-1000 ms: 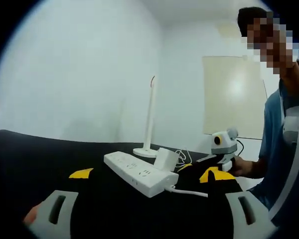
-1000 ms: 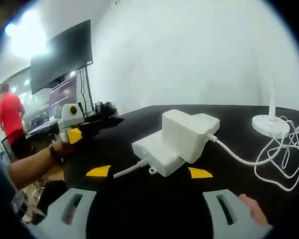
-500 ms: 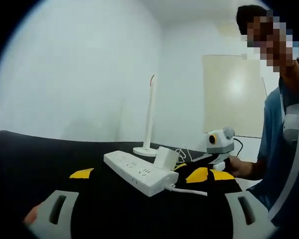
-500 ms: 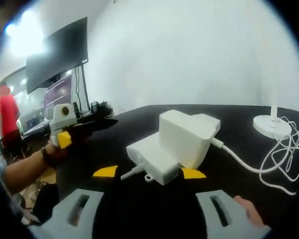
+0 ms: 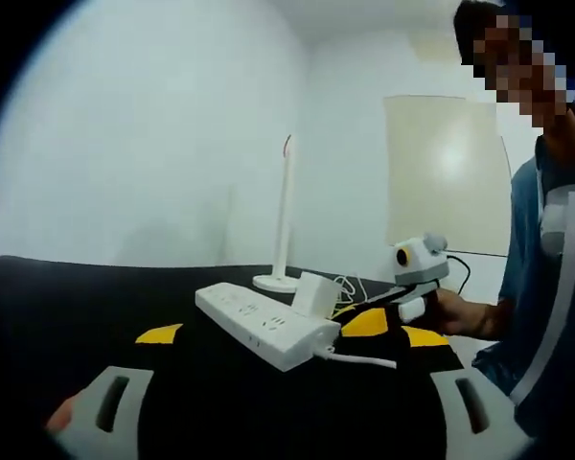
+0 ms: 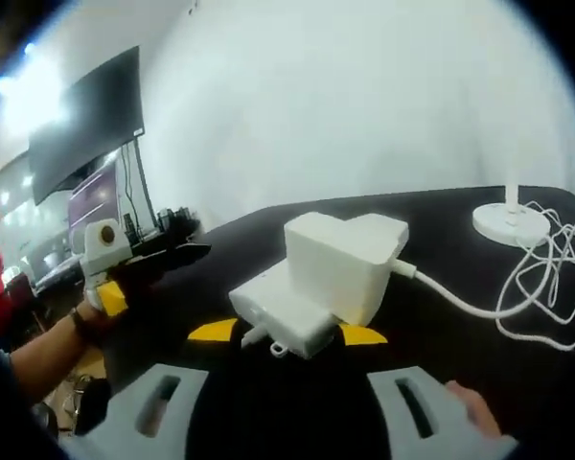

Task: Insert the desk lamp plug into the socket, turn on the power strip switch, turn on the lamp switch, then turn off the lamp switch, turn off the power strip switch, and remove the plug from the socket.

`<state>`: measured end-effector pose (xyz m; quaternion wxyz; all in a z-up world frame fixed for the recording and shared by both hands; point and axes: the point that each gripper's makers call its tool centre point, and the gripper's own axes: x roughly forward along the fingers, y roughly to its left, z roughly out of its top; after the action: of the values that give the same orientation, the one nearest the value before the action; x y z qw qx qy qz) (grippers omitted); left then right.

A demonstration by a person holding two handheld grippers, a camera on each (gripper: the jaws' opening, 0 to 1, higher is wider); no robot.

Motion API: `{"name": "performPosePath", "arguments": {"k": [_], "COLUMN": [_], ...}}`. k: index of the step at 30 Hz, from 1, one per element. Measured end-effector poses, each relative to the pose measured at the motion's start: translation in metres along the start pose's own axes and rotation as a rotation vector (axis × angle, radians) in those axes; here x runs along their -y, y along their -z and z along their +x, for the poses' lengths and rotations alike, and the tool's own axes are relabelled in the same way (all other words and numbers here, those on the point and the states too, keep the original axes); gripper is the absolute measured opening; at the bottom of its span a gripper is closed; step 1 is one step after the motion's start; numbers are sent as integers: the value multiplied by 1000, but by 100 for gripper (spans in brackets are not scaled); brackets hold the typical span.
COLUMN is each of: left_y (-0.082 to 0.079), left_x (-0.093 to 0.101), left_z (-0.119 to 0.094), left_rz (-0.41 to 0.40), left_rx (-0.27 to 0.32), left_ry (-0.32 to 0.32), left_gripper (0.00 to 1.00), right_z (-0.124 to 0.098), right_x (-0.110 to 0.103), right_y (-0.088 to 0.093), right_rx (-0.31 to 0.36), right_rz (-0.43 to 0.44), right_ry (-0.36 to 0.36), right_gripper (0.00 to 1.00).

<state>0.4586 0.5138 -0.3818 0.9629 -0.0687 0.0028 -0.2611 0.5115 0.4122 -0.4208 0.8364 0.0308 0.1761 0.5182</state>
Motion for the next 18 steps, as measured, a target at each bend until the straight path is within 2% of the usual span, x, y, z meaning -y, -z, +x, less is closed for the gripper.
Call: {"name": "performPosePath", "arguments": {"k": [7, 18], "left_y": [-1, 3], "left_x": [-3, -4], "left_z": [-1, -1], "left_rz": [1, 6], "left_rx": [1, -18], "left_ry": [7, 5], "left_gripper": [85, 82], "right_z": [3, 10], "right_x": [5, 6], "right_y": [-1, 2], "right_rx": [8, 2], "right_rz": [20, 17], "right_ry": [54, 131], "right_gripper": [36, 39]}}
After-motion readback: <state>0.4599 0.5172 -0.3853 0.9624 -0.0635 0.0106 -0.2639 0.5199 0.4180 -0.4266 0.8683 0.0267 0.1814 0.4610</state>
